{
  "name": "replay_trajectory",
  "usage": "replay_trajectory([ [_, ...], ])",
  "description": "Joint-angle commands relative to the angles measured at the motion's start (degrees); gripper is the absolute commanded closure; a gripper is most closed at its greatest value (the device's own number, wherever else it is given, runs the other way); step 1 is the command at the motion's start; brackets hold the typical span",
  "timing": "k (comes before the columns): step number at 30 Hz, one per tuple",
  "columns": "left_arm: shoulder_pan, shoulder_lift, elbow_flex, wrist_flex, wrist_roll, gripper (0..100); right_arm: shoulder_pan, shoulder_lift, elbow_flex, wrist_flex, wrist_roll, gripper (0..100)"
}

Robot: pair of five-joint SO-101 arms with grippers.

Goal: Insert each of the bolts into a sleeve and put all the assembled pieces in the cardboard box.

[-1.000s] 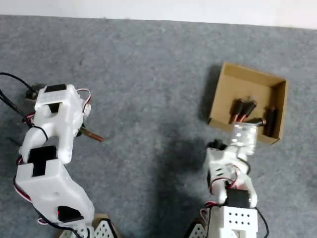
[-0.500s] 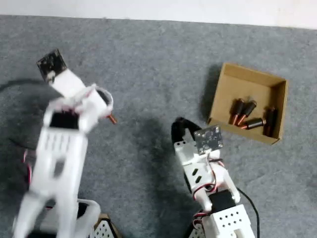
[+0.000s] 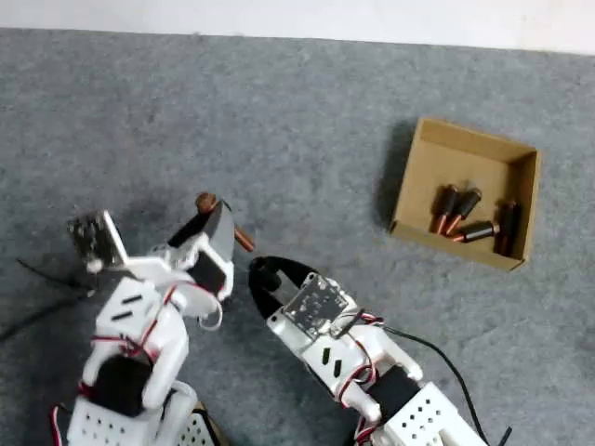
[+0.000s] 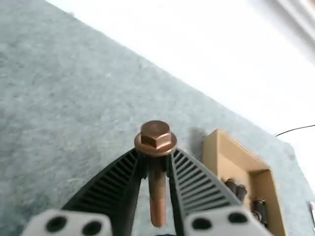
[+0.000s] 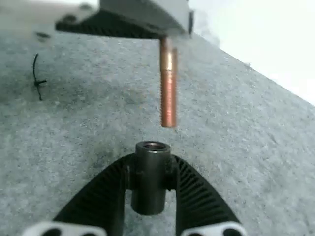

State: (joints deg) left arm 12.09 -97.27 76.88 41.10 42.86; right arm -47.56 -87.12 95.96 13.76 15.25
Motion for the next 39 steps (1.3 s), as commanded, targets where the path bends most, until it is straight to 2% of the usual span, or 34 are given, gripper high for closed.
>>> replay_trajectory([
  [1,1.10,-8.40,2.86,-0.97,-0.35,99,-0.66,-0.57,6.29,-1.36,0.70,99.3],
  [8,7.69,-6.46,1.89,5.36,-0.35,99,1.45,-0.66,6.37,-1.27,0.70,99.3],
  [12,8.04,-6.46,2.42,6.24,-0.35,99,3.91,-0.66,6.37,-1.27,0.62,99.3],
  [20,8.48,-6.46,5.32,6.24,-0.26,99,4.35,-0.40,6.37,-1.19,0.79,99.3],
  [28,18.68,-6.46,8.66,14.95,-0.70,99,4.35,-0.66,6.37,1.19,0.79,99.3],
  [33,19.65,-6.46,9.01,15.21,-0.70,99,4.35,-0.66,6.46,1.19,0.79,99.3],
  [36,19.47,-6.46,9.10,15.82,-0.62,91,4.35,-0.66,6.46,1.19,0.79,99.3],
  [39,19.47,-6.46,9.89,18.37,-0.26,76,4.44,-0.48,6.46,1.19,0.79,99.3],
])
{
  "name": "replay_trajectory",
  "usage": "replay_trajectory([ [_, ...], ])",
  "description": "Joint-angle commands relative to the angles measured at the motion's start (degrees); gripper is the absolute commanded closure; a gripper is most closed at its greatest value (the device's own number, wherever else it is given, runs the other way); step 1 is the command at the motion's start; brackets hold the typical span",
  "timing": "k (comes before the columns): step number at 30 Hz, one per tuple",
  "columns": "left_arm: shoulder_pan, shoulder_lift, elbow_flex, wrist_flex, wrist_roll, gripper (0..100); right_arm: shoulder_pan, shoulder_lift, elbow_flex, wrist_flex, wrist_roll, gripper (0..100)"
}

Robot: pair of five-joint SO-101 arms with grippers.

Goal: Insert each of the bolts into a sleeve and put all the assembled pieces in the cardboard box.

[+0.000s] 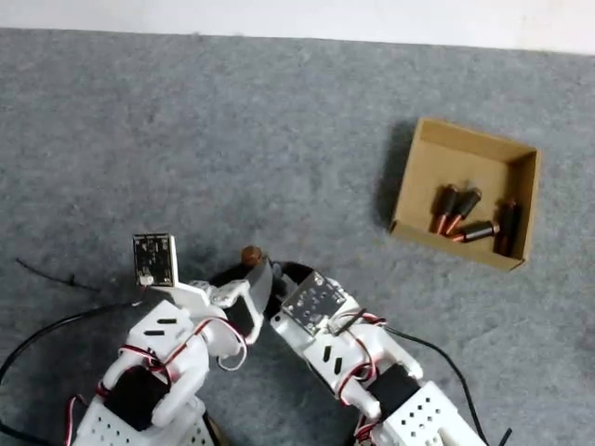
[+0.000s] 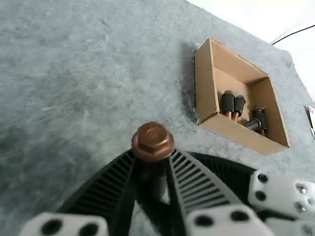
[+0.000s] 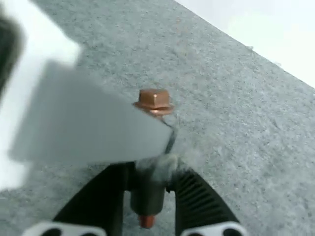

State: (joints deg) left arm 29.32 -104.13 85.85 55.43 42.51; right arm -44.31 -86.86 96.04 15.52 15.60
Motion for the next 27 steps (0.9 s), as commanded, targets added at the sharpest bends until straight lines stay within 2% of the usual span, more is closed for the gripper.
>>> replay_trajectory([
  [1,2.24,0.40,1.98,4.40,0.18,70,1.19,-0.75,6.37,-0.57,0.44,99.3],
  [4,1.19,0.40,4.53,4.13,3.96,58,2.24,-0.75,6.37,-0.57,0.44,99.3],
  [6,-2.59,0.40,3.12,3.16,8.26,53,3.91,-0.84,6.37,-0.57,0.44,99.3],
  [10,-21.23,0.40,-4.00,-2.81,21.71,53,7.96,-0.92,6.37,-0.92,0.44,99.3],
  [13,-32.31,0.57,-3.38,-6.15,24.35,53,11.74,-1.01,6.20,-1.01,0.44,99.3],
  [19,-34.95,0.48,4.70,-13.80,24.18,53,20.70,-1.01,6.02,-1.01,0.18,99.3],
  [21,-34.95,0.48,5.58,-15.03,24.18,56,25.54,-1.01,5.93,-1.01,0.18,99.3],
  [24,-36.09,0.48,5.67,-15.12,24.09,68,35.47,-0.66,2.68,-5.58,-0.44,99.3],
  [27,-39.52,0.48,5.76,-15.30,24.09,81,43.30,-0.48,-0.13,-9.71,-6.33,99.3],
])
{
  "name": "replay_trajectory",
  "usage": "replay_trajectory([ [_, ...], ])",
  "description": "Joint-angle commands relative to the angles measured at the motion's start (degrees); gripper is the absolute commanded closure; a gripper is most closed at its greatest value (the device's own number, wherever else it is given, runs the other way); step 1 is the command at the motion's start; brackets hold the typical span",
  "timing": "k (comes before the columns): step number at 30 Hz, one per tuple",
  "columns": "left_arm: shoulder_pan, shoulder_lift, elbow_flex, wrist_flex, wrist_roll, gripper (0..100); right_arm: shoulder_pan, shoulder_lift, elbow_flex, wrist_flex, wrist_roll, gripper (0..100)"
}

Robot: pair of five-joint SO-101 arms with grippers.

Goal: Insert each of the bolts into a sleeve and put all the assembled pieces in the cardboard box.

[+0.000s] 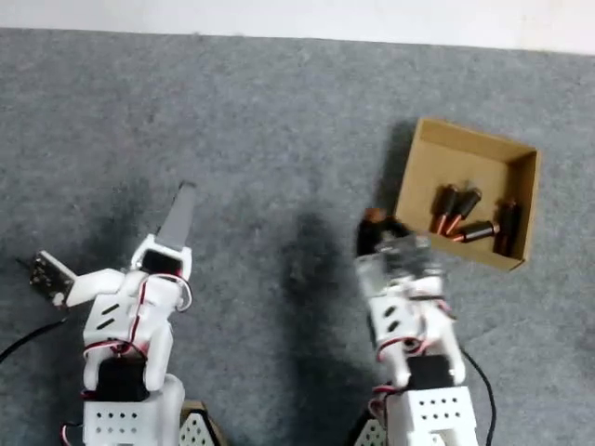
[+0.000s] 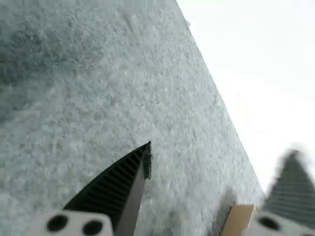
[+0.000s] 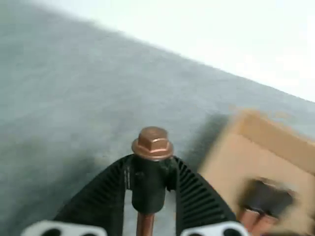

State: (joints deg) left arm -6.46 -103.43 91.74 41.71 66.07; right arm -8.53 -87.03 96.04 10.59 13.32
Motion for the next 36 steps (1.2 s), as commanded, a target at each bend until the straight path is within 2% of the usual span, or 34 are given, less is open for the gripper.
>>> replay_trajectory([
  [1,-4.62,-0.22,-0.13,-1.58,0.53,85,8.66,-0.22,-1.36,-5.41,-4.40,99.3],
  [5,-7.69,-0.22,-0.13,-1.67,0.53,100,9.63,6.90,-10.33,-5.76,-1.41,99.3],
  [8,-8.92,-0.22,-0.13,-1.67,0.53,97,9.63,20.44,-20.18,-5.76,-1.49,99.3],
  [16,-10.51,-0.22,1.80,-1.67,0.44,97,11.65,68.00,-52.97,-5.32,-1.58,99.2],
  [21,-10.59,-0.22,2.07,-1.49,0.44,97,15.08,87.43,-69.67,4.18,-1.58,98.9],
  [26,-10.59,-0.22,2.86,-1.58,-3.96,97,16.04,92.62,-79.08,16.75,-1.58,96.2],
  [32,-10.51,-0.22,4.26,-1.67,-4.31,97,14.11,92.44,-79.69,22.37,-1.58,69.5],
  [34,-10.51,-0.22,4.53,-1.67,-4.31,97,13.93,91.30,-78.90,22.73,-1.58,66.2],
  [36,-10.51,-0.22,4.62,-1.67,-4.31,97,13.93,88.48,-77.41,22.73,-1.67,67.0],
])
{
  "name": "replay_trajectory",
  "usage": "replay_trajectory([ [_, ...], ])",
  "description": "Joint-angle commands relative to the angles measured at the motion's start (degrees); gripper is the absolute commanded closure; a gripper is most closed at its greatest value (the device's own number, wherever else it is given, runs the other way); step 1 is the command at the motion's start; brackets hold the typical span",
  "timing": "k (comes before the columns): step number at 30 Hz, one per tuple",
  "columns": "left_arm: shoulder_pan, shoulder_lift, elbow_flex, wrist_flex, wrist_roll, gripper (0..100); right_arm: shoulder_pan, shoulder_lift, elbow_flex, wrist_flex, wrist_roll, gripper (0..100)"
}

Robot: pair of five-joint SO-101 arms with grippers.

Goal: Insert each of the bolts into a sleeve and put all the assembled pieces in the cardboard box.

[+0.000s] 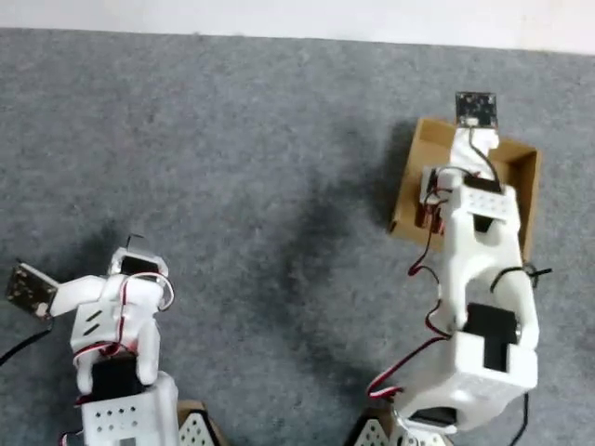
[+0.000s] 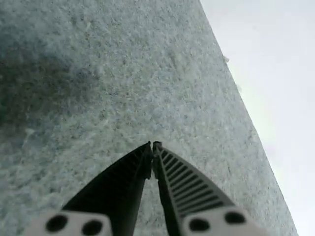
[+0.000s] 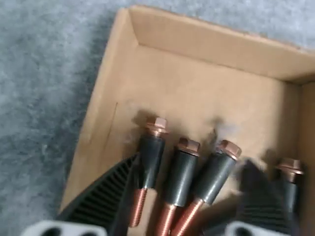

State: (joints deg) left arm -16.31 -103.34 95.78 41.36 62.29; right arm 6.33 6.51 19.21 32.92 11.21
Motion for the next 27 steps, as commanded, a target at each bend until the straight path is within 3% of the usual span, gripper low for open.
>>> replay_trajectory([
  [1,-0.57,-0.31,0.57,-1.32,-0.62,97,-0.92,-7.16,0.57,0.40,0.00,67.7],
  [7,2.59,-0.31,1.45,-0.88,-1.41,97,-2.86,-28.35,14.64,0.22,-12.22,70.2],
  [16,11.03,-0.31,1.45,9.23,-20.13,97,-13.23,-64.66,47.34,0.13,-12.75,70.2],
  [22,11.21,-0.31,1.45,13.71,-29.27,97,-14.11,-89.45,68.97,0.13,-12.84,70.2],
  [27,11.30,-0.31,1.45,16.26,-32.62,97,-12.97,-111.69,81.80,4.62,-12.84,70.2],
])
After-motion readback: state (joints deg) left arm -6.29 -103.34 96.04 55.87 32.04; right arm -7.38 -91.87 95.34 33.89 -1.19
